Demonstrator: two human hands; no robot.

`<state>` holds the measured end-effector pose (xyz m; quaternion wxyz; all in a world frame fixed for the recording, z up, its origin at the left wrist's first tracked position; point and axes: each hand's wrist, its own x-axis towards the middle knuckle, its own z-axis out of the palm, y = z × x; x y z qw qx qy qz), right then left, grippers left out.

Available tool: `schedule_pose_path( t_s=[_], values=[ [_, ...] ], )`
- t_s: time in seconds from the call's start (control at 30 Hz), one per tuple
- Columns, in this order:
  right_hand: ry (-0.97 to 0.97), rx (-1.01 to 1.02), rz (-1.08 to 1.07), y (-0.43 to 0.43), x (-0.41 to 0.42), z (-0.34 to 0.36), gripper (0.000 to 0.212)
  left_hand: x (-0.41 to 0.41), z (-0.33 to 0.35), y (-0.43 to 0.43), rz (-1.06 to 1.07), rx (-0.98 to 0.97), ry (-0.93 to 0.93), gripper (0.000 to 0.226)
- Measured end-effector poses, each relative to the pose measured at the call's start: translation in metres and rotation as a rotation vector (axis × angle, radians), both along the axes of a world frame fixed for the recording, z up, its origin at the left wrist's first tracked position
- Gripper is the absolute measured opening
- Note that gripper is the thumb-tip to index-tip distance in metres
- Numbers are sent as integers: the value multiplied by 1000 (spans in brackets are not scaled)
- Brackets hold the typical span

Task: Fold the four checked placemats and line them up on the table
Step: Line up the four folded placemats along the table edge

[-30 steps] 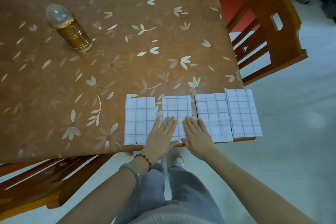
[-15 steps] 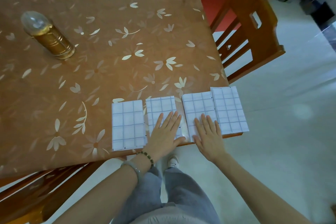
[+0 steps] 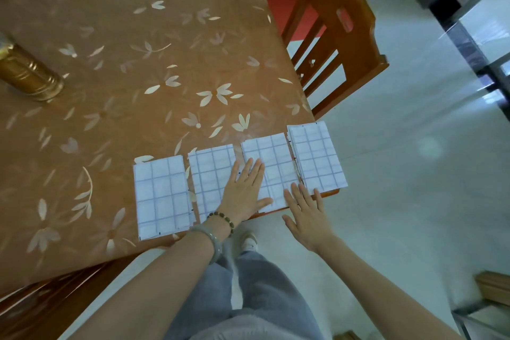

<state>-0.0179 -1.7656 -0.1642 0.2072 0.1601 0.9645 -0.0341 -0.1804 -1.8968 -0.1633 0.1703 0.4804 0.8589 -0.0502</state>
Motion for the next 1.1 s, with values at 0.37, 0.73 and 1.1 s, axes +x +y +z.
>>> schedule_pose_path(
  t_s=[0.37, 0.73, 1.1],
  values=[
    [228, -27, 85, 5, -8, -6, 57, -6, 2, -11, 4, -12, -10, 92],
    [361, -383, -733, 134, -45, 27, 68, -14, 7, -39, 86, 39, -13, 89],
    [173, -463, -495, 121, -50, 5, 75, -9, 3, -21, 103, -30, -41, 98]
  ],
)
